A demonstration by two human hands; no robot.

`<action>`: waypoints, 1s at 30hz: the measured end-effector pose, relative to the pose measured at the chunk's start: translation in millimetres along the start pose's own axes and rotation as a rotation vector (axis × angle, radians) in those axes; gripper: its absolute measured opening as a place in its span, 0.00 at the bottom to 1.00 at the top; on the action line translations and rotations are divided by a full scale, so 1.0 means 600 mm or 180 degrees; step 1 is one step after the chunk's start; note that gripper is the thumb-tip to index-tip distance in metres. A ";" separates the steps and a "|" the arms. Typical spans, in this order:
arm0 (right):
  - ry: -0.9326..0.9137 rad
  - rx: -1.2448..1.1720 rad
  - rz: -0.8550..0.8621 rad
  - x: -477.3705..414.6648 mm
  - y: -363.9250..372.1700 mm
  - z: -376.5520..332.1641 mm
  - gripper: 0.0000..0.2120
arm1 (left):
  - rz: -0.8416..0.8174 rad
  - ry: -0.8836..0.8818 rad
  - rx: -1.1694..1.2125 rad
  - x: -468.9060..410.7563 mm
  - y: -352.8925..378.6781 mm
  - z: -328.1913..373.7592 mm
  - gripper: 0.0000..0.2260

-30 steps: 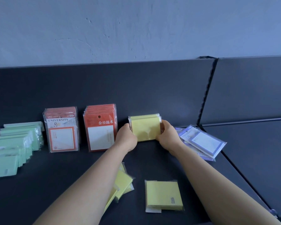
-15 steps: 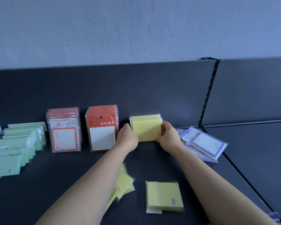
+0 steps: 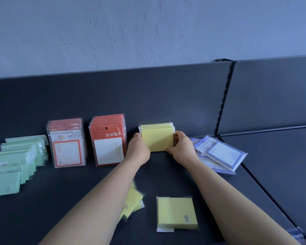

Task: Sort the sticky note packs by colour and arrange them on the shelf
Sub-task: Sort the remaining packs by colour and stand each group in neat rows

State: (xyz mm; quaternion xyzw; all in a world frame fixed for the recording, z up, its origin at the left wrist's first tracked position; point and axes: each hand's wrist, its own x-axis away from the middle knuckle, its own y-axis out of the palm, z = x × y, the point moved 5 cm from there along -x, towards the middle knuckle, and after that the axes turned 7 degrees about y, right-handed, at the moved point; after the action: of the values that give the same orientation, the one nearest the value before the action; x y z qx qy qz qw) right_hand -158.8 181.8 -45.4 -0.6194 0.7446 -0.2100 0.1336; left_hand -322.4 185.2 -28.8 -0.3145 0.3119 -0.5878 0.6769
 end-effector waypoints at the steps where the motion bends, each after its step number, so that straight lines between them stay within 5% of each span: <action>1: 0.0003 -0.0018 -0.0007 0.001 -0.001 0.000 0.21 | -0.0004 0.0012 0.0011 0.000 0.000 -0.001 0.14; 9: -0.0140 0.0080 -0.0002 0.012 -0.002 -0.008 0.14 | -0.0047 0.0148 0.0080 0.010 -0.007 0.003 0.17; 21: -0.0308 0.0367 0.0038 0.028 -0.009 -0.034 0.18 | 0.0016 0.0259 -0.0029 0.031 -0.029 0.028 0.25; 30: -0.0114 0.0805 -0.0149 0.087 -0.055 -0.067 0.21 | -0.0238 0.0893 0.0225 0.104 -0.103 0.022 0.27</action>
State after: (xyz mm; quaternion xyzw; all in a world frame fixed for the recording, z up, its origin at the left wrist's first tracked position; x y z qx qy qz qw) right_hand -159.0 131.6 8.7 -0.6185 0.6950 -0.2941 0.2191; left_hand -341.8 117.0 25.0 -0.2166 0.3706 -0.6615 0.6150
